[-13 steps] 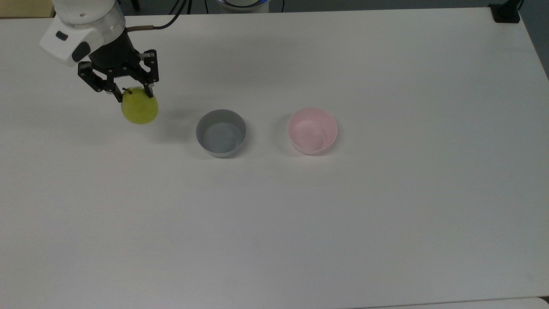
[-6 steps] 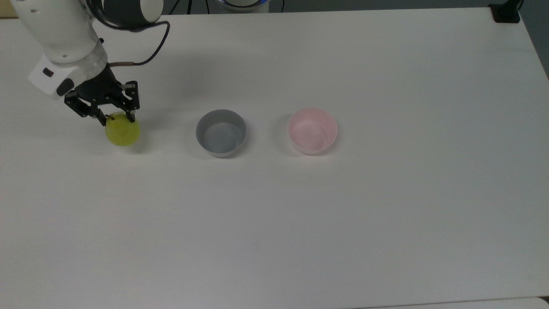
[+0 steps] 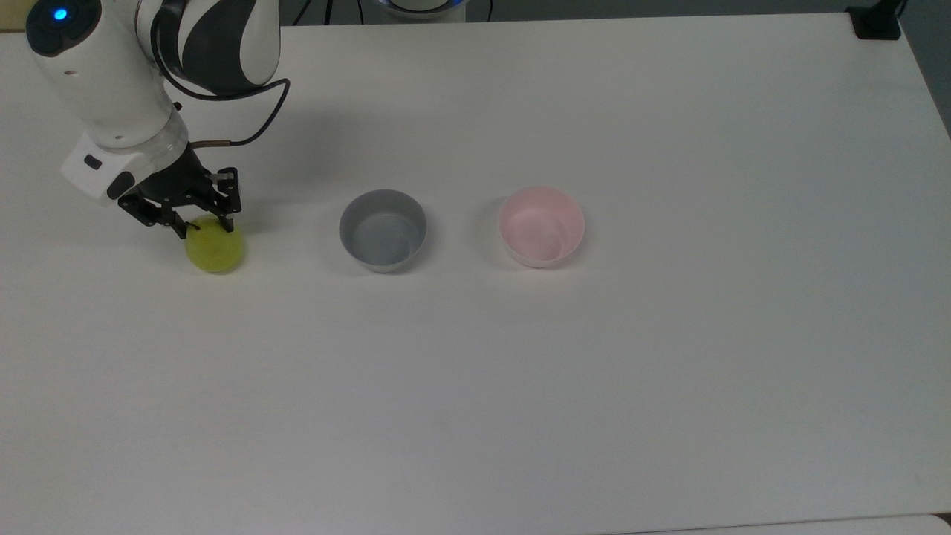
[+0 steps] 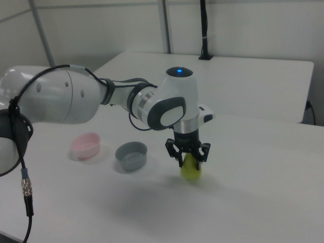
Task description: Pick up a pear from the bowl
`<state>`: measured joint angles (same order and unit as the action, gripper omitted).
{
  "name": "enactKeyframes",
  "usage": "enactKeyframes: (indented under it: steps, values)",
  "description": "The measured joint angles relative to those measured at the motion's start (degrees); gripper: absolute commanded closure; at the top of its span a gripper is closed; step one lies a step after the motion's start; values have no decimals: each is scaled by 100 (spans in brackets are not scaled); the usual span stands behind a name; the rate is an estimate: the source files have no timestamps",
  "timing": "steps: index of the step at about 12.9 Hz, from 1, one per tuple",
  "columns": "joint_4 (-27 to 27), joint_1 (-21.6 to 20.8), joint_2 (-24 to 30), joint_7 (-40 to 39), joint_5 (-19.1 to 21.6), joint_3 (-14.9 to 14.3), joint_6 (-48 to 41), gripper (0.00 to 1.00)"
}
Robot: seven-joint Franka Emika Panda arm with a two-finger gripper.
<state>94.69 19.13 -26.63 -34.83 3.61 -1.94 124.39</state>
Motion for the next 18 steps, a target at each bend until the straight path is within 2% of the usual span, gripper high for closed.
enactKeyframes:
  steps: [1,2,7,10,13,18]
  values:
    - [-1,1,-2,-3,0,0,3,51]
    - [-2,2,-3,-3,0,0,3,1]
    - [-11,30,0,27,0,-1,4,0]
    - [-72,14,132,309,0,2,-64,0]
    - [-138,-47,496,621,0,25,-517,0]
    - [-162,-539,1404,1917,-164,25,-1680,0]
